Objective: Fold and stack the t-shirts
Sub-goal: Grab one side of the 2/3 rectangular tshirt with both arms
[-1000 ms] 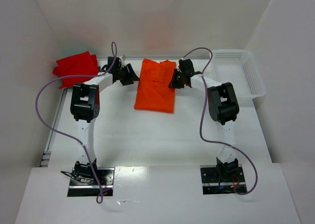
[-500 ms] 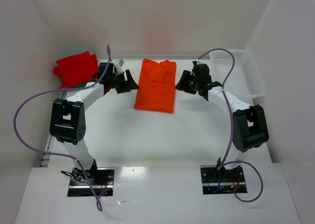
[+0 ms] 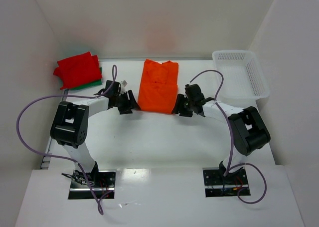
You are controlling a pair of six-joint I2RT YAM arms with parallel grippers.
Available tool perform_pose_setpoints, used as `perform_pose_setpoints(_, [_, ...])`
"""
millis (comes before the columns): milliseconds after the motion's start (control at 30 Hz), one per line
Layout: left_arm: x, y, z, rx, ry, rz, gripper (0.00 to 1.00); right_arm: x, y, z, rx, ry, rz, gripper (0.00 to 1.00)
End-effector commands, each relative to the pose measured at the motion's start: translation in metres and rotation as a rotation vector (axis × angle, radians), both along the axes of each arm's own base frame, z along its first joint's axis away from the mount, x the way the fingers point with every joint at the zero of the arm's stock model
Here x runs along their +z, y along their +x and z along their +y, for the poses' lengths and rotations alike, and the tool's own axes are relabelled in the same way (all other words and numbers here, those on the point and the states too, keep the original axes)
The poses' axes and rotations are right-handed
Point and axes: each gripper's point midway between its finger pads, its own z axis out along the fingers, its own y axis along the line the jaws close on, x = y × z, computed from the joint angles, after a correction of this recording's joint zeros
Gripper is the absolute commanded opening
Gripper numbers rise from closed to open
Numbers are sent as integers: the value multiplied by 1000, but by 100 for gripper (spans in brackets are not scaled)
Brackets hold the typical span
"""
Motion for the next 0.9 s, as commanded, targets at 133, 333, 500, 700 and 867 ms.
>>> perform_pose_setpoints(133, [5,22,-8,-11,-39,-50,66,-6,17,6,-22,21,-25,55])
perform_pose_setpoints(333, [1,30,-11,-23,-43,-55,59,-25,19,8,-47,25,15,44])
perform_pose_setpoints(500, [-4,32,-14,-43,-53,-45,48,-34,25,17,-33,46,43,38])
perform_pose_setpoints(700, [-7,29,-17,-57,-71,-31,32,-31,34,18,-46,41,18,25])
perform_pose_setpoints(867, [-6,28,-18,-69,-74,-35,15,-33,33,15,-54,27,24,0])
